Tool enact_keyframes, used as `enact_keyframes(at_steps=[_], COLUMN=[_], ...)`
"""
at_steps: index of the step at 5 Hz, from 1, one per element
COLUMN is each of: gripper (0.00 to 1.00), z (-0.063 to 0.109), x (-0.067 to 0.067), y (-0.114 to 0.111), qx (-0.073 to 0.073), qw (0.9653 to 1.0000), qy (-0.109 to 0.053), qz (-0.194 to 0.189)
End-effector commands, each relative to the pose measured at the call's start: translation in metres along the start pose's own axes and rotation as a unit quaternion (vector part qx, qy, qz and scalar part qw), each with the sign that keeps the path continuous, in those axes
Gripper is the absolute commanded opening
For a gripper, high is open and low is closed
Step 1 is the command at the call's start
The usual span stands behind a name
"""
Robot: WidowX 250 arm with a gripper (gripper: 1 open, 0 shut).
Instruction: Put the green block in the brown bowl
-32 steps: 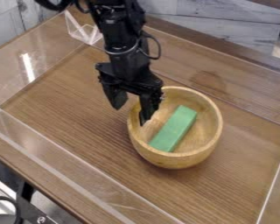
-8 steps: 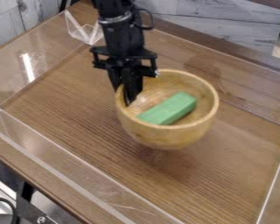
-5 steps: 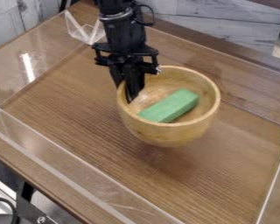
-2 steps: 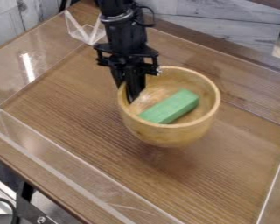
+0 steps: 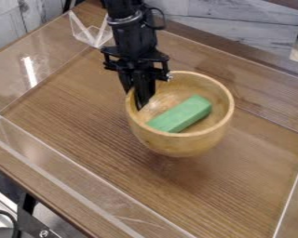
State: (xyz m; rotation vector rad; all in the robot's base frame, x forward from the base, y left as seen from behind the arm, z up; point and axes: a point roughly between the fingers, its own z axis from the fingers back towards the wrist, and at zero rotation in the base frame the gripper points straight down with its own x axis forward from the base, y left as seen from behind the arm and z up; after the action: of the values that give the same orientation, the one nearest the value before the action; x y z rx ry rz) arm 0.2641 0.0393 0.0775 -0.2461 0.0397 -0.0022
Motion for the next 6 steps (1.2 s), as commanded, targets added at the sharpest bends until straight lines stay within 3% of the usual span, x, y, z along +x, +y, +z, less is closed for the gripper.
enact_keyframes(at_steps=[1, 6], gripper=[0.00, 0.00], z=[0.0169, 0.0128], x=[0.0138, 0.0169], y=[-0.0004, 0.0026], qx=[0.007, 0.006], qw=[0.9992, 0.9990], qy=[-0.037, -0.038], qz=[-0.013, -0.024])
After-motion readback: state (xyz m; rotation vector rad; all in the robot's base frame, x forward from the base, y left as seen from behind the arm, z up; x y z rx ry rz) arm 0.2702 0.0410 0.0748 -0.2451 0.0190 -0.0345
